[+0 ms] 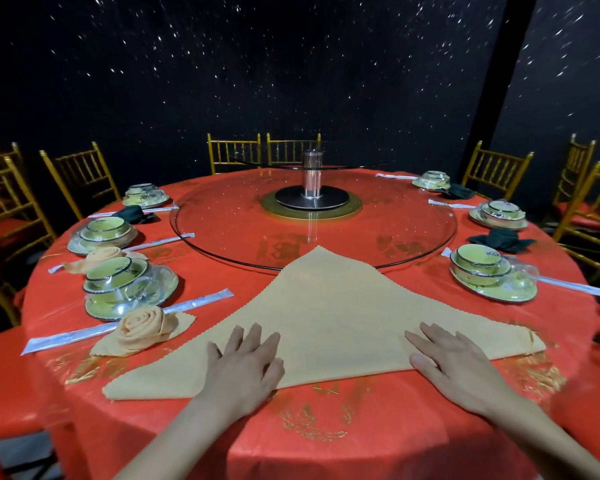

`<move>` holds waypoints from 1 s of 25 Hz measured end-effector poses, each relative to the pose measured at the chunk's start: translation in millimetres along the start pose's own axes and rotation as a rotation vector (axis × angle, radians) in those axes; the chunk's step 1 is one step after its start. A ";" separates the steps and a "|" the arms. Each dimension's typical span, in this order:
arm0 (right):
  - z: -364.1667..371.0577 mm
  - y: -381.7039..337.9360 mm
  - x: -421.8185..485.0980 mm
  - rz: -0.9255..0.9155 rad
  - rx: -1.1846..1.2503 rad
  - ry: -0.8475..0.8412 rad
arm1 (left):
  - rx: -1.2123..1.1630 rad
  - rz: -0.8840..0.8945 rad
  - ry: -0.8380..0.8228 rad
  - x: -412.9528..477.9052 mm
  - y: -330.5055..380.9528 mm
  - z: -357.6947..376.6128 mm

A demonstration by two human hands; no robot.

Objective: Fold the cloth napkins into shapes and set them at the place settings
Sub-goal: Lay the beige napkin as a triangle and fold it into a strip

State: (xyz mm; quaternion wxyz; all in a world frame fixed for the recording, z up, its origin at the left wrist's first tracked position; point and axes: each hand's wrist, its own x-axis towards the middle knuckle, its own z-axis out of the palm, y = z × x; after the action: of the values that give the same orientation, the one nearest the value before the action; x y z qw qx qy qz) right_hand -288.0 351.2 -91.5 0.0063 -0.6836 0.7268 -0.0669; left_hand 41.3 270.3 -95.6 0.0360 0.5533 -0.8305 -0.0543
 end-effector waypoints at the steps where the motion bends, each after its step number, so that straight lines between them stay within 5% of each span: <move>1: -1.8 -11.5 1.1 -0.021 0.008 0.007 | 0.005 0.007 0.014 -0.3 8.7 -2.2; 7: 14.6 -96.2 25.7 -0.153 0.040 0.000 | -0.012 0.140 -0.018 19.5 84.7 2.8; 15: 17.5 -26.5 15.8 -0.044 0.005 -0.152 | 0.020 0.070 -0.101 24.3 81.9 15.3; 17: 15.1 10.1 6.7 0.073 0.083 -0.019 | 0.024 0.067 -0.096 23.2 82.3 15.2; 21: 2.5 80.0 -17.6 0.521 0.277 0.659 | 0.036 0.062 -0.083 22.7 81.3 15.6; 25: -9.7 103.6 -32.2 0.945 0.294 0.623 | 0.033 0.038 -0.073 23.3 82.3 16.2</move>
State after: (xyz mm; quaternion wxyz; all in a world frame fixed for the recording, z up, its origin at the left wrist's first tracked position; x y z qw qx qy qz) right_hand -389.7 390.0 -95.5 -0.0838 -0.2255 0.9034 -0.3549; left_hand -44.9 281.1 -101.0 -0.0025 0.5354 -0.8424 -0.0601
